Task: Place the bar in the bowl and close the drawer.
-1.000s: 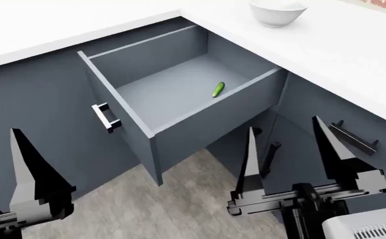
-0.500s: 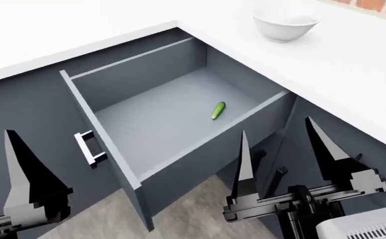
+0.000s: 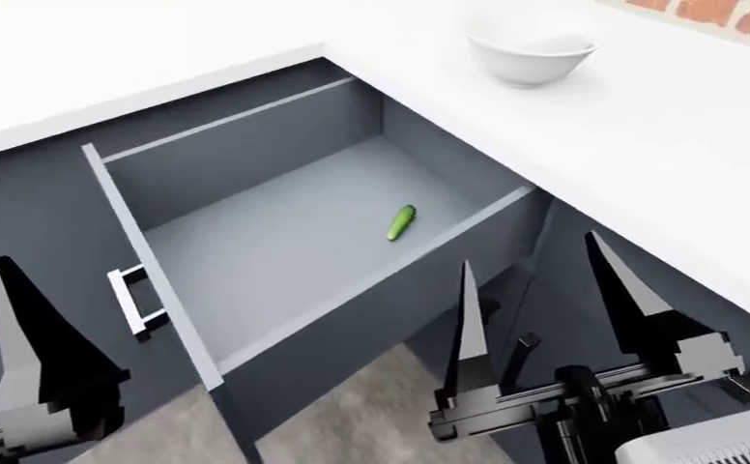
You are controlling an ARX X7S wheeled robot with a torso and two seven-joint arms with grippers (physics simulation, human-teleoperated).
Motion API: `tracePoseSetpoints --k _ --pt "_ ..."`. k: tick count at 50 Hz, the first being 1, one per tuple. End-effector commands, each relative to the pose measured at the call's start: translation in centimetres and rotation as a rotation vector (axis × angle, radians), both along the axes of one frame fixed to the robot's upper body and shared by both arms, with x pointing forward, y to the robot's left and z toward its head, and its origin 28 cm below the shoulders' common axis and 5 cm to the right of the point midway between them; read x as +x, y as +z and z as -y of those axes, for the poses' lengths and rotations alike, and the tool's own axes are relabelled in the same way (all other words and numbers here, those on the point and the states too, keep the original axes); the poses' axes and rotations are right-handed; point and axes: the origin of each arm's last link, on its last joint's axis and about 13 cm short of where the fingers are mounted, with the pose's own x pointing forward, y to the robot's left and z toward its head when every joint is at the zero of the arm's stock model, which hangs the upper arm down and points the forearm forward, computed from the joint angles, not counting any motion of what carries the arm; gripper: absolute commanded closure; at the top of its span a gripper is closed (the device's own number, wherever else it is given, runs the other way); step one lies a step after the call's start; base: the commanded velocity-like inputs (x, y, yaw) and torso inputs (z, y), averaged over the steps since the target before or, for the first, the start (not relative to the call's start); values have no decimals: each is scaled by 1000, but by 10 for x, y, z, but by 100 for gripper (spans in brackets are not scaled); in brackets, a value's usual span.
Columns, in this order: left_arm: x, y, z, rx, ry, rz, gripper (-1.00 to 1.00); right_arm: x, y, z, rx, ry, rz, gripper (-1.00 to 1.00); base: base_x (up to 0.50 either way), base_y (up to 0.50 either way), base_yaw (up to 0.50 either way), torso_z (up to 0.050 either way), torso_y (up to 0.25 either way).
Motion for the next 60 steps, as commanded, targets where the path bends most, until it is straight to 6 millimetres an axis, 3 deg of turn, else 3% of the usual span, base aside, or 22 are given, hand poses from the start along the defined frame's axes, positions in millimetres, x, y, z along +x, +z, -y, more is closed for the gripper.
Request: tracePoseSetpoints --k 1,12,42,60 --pt "-1 0 0 -4 2 1 -100 -1 1 -1 -4 14 -1 -100 397 -304 0 0 0" --pt "-2 -2 -3 -8 4 5 -100 0 3 -4 -17 26 6 -100 366 -280 0 0 0" --pt "-5 -1 -4 -15 18 3 -100 1 3 -5 -8 16 -7 -100 2 -2 4 0 0" --pt "-8 0 -5 -15 22 9 -100 2 4 -6 -20 8 -12 -100 0 0 327 0 0"
